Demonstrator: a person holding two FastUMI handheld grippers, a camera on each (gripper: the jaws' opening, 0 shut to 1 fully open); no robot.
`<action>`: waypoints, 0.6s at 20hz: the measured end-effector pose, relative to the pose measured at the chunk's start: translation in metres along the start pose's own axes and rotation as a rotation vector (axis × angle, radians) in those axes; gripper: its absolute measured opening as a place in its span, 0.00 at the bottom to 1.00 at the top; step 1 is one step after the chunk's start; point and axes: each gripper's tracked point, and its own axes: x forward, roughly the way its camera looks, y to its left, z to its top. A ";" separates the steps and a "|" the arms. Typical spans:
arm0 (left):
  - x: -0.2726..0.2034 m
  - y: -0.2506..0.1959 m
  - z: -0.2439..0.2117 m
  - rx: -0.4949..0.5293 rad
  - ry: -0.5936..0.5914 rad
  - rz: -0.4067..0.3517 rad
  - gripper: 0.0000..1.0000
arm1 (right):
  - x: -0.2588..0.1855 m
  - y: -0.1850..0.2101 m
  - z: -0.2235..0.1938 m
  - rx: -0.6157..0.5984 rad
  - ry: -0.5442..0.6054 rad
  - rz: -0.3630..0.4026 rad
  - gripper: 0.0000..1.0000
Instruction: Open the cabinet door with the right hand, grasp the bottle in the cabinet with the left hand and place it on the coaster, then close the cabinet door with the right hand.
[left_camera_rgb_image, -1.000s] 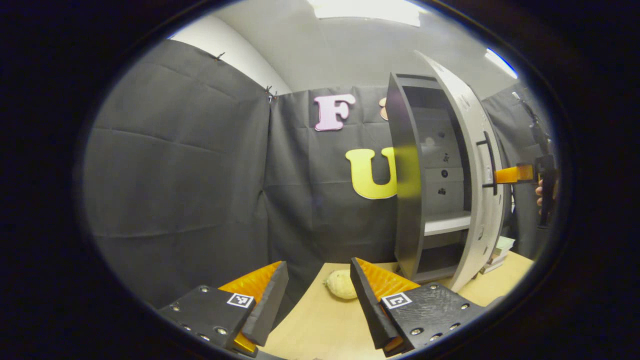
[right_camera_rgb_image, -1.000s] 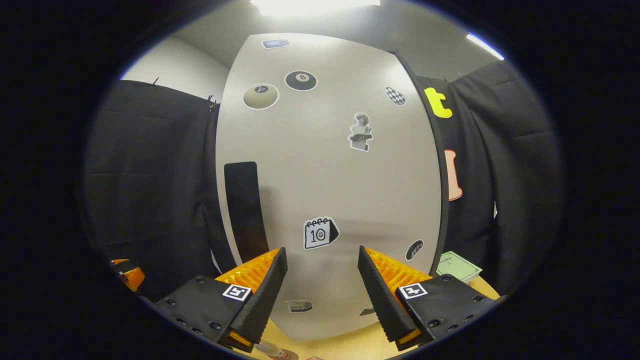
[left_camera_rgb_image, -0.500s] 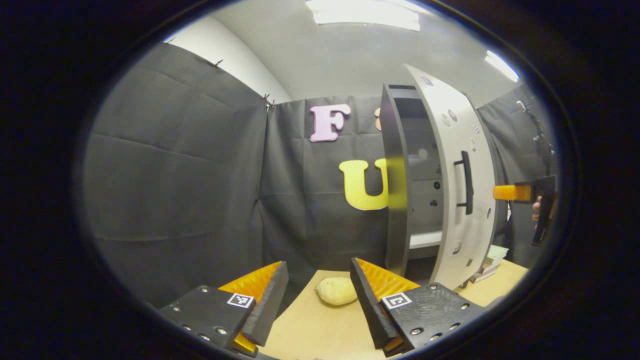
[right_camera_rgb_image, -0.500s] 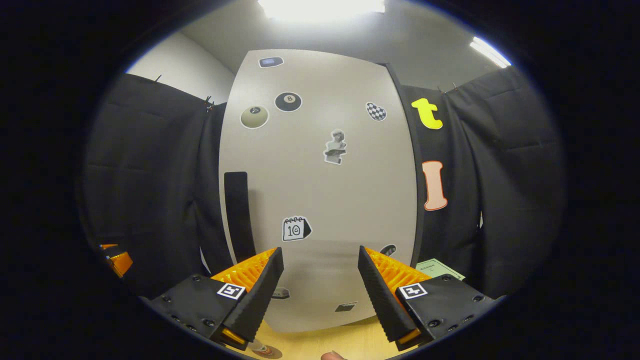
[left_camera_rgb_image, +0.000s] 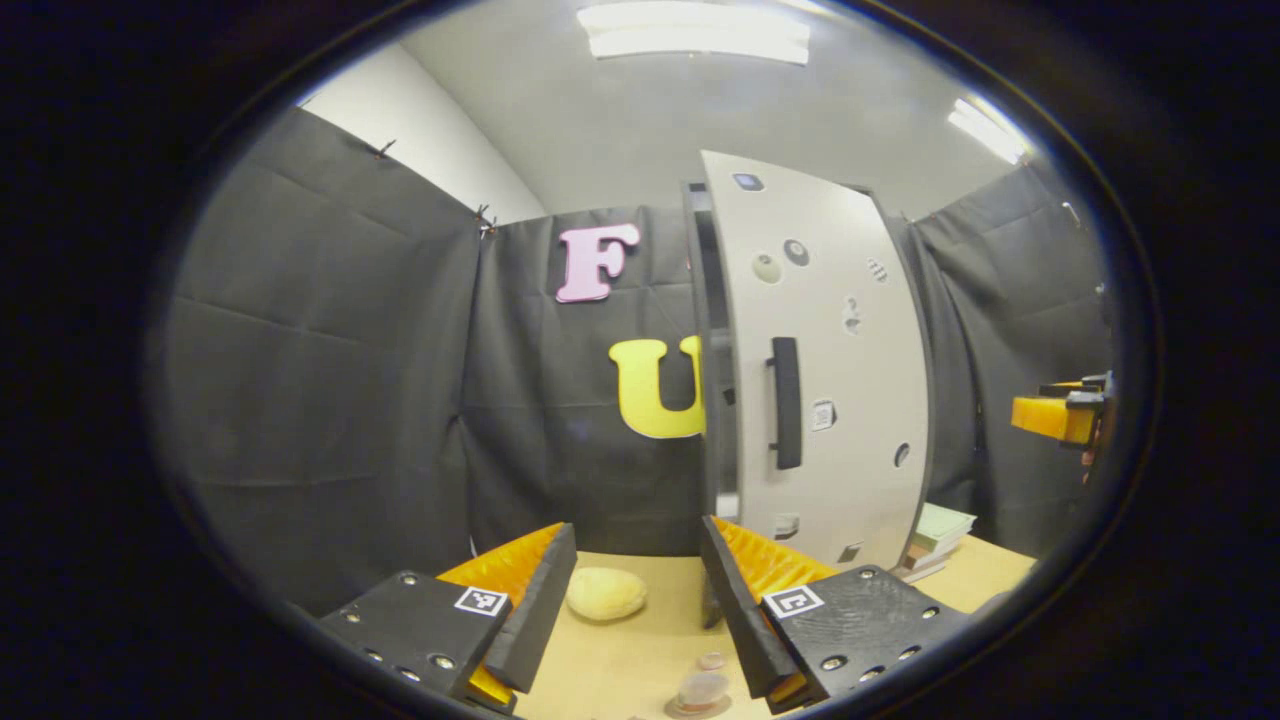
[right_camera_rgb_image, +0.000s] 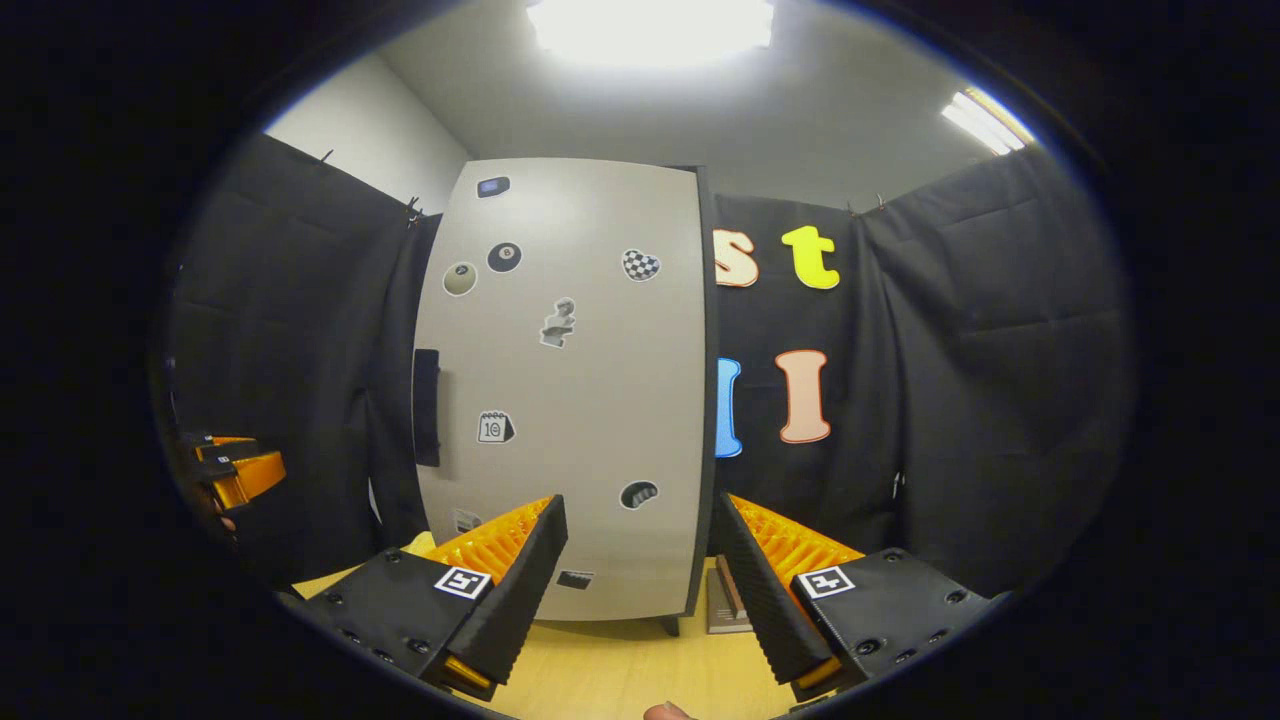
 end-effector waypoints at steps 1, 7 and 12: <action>-0.001 -0.014 0.000 -0.005 -0.001 -0.004 0.75 | -0.007 -0.015 -0.003 -0.005 -0.002 -0.015 0.95; -0.013 -0.092 0.007 0.011 -0.025 -0.028 0.77 | -0.039 -0.074 -0.018 0.024 -0.018 -0.036 0.92; -0.019 -0.131 0.006 0.037 -0.016 -0.069 0.75 | -0.056 -0.093 -0.029 0.022 -0.008 -0.060 0.95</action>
